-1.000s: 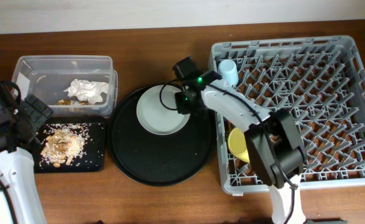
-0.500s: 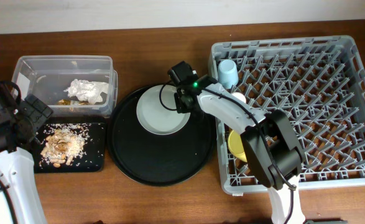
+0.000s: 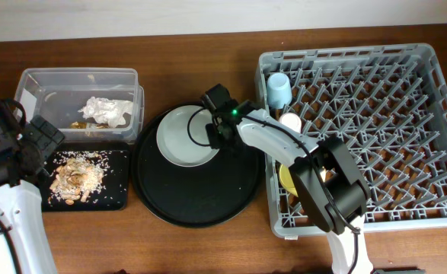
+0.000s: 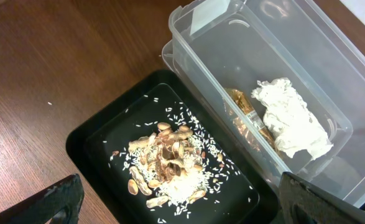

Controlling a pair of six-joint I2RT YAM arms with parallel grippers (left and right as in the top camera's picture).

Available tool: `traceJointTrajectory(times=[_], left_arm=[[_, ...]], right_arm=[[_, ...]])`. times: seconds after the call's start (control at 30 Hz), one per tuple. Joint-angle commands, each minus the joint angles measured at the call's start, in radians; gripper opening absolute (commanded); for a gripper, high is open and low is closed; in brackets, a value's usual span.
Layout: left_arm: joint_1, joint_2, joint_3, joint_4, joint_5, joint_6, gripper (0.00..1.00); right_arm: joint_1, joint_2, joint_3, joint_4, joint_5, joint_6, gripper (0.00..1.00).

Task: Sort waste into correct bins and load items into the dishwasher rack
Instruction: 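Move right gripper to the white plate and grasp its edge, then lift the white plate and stand it upright in the rack's back row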

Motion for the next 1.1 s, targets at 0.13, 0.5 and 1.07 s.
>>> traceJointTrajectory(times=[0.13, 0.5, 1.07], left_arm=[[0.004, 0.002, 0.002, -0.002, 0.000, 0.005, 0.99], [0.005, 0.002, 0.002, -0.002, 0.000, 0.005, 0.99], [0.004, 0.002, 0.002, -0.002, 0.000, 0.005, 0.99]], right_arm=[[0.002, 0.008, -0.016, 0.089, 0.045, -0.005, 0.33], [0.002, -0.008, -0.118, 0.193, 0.087, -0.005, 0.04], [-0.248, -0.418, 0.055, 0.012, 1.173, -0.579, 0.04]])
